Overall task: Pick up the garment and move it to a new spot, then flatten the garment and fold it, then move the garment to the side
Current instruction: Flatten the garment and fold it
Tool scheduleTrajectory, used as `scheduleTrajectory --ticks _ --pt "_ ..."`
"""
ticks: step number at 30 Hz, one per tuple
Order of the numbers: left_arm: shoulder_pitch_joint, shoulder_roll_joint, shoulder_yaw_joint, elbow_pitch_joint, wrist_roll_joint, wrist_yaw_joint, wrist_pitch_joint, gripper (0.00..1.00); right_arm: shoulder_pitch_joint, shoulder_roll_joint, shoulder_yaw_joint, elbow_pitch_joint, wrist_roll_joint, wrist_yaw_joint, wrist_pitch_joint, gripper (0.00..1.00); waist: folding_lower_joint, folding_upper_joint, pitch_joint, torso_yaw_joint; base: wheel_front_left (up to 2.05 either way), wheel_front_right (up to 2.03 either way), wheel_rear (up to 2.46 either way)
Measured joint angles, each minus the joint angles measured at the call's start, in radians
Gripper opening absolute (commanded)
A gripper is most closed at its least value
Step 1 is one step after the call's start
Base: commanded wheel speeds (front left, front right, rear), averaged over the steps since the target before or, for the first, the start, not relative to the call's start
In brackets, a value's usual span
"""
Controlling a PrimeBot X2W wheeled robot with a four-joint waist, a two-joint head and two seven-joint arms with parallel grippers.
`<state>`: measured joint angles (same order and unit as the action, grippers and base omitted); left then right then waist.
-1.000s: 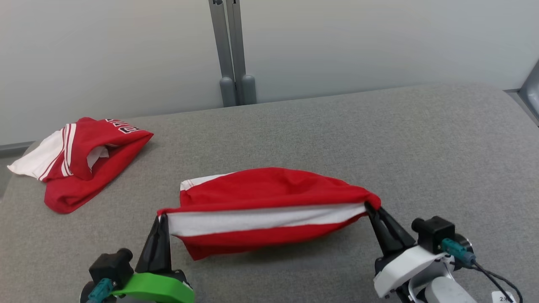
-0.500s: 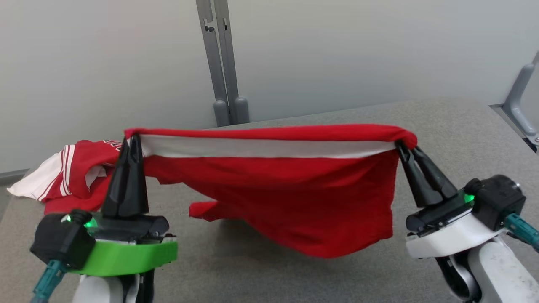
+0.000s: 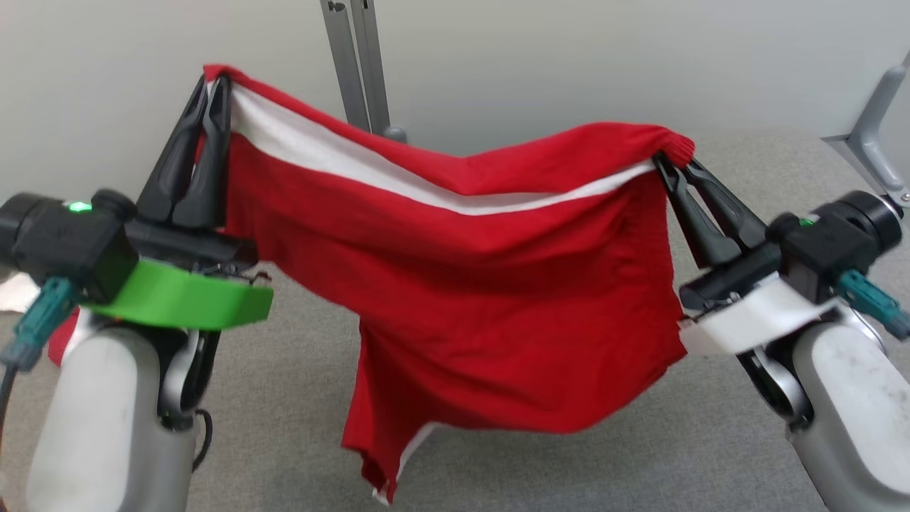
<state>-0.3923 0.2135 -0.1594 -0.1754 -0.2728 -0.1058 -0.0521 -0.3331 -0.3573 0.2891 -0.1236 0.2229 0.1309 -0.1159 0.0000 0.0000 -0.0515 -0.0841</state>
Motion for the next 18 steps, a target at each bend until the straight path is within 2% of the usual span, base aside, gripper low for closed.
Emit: scheduleTrajectory --ticks 2,4,7,11,15,18 --pt "-0.074 0.007 -0.008 0.074 -0.007 -0.005 0.006 0.0 -0.08 0.011 0.035 0.078 0.01 0.0 0.0 0.0 0.0 0.0 0.022 0.0 0.0 0.0 0.0" --pt "-0.245 0.017 -0.01 0.193 -0.02 -0.01 0.009 0.0 -0.261 0.03 0.082 0.215 0.011 0.0 -0.023 0.0 0.0 0.0 0.069 0.0 0.0 0.0 0.0" --pt "-0.411 0.003 -0.007 0.318 -0.035 -0.013 -0.004 0.0 -0.439 0.06 0.113 0.359 0.002 0.0 -0.066 0.0 0.0 0.0 0.121 0.0 0.0 0.0 0.0" --pt "-0.603 -0.015 -0.013 0.484 -0.011 -0.007 -0.081 0.0 -0.649 0.109 0.12 0.56 -0.037 0.0 -0.124 0.0 0.0001 0.0 0.191 0.003 0.0 0.0 0.0" --pt "-0.706 -0.049 -0.018 0.646 0.014 0.018 -0.153 0.0 -0.765 0.168 0.073 0.707 -0.079 0.0 -0.144 0.0 0.0001 0.0 0.26 0.011 0.0 0.0 0.0" --pt "-0.716 -0.082 -0.02 0.737 0.002 0.017 -0.183 0.0 -0.769 0.2 0.066 0.725 -0.097 0.0 -0.146 0.0 0.0001 0.0 0.315 0.019 0.0 0.0 0.0"
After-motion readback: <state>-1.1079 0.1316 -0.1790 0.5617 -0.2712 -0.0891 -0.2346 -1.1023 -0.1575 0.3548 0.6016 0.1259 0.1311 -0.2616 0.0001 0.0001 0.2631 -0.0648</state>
